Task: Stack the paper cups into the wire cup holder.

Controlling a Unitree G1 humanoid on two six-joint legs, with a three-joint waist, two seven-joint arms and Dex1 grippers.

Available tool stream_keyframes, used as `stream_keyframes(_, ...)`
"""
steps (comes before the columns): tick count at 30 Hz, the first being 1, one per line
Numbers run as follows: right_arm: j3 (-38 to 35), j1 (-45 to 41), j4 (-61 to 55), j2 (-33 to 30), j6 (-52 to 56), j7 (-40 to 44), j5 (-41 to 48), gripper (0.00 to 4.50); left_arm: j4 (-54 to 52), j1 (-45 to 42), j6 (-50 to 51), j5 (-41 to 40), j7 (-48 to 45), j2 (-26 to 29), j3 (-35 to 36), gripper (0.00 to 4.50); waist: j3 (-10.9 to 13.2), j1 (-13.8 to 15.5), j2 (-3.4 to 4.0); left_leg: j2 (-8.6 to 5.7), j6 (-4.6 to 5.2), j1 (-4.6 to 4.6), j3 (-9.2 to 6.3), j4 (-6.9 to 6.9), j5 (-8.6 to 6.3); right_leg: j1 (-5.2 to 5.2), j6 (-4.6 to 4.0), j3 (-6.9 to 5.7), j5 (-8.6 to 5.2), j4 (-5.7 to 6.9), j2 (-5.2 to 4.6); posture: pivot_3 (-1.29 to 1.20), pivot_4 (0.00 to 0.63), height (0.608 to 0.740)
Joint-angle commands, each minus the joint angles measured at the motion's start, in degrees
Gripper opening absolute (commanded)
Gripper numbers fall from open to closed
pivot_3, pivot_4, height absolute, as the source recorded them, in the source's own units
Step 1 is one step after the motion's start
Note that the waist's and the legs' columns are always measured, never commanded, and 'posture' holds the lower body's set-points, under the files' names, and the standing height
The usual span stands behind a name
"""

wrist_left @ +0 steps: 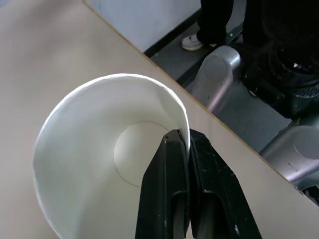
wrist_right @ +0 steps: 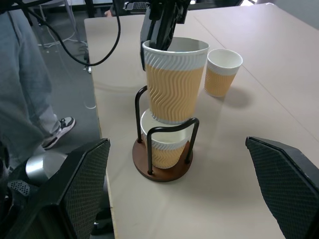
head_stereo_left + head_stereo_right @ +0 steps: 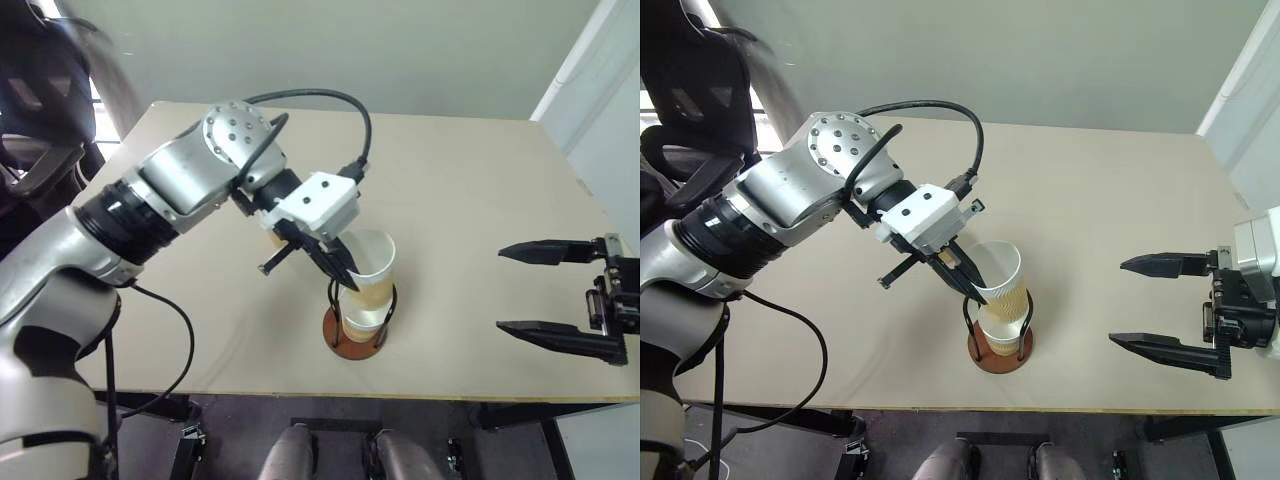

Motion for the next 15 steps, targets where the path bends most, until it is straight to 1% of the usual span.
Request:
stream_keyframes(1,-2.6,0.3,-1.5,0.0,-0.2,-1.2,1.4,4.50,-0.2,-1.8,-1.4,-0.6,-2.2,-0.6,-0.4,0.04,0.0,0.0,0.00,0.00,0.01,0.01,0.03,0.01,-0.01,0.00,0.01,0.01,0.01,0.00,0.00,0.00,0.150,0.740)
stream_keyframes(10,-4.7,2.1,-2.3,-0.1,-0.2,-2.3,2.2,4.50,0.8,-3.0,-2.9,-0.1,-2.2,-1.0,-2.7,0.04,0.0,0.0,0.01,0.00,0.09,-0.01,0.08,0.23,-0.03,0.05,0.10,0.05,0.05,0.02,0.00,0.00,0.150,0.740)
stream_keyframes(15,-4.7,2.3,-2.2,-0.3,-0.5,-2.6,2.2,4.50,3.2,-2.9,-4.1,2.6,-2.2,-2.1,-2.3,0.04,0.0,0.0,0.02,0.00,0.12,0.00,0.10,0.30,-0.03,0.07,0.12,0.07,0.05,0.03,0.00,0.00,0.150,0.740)
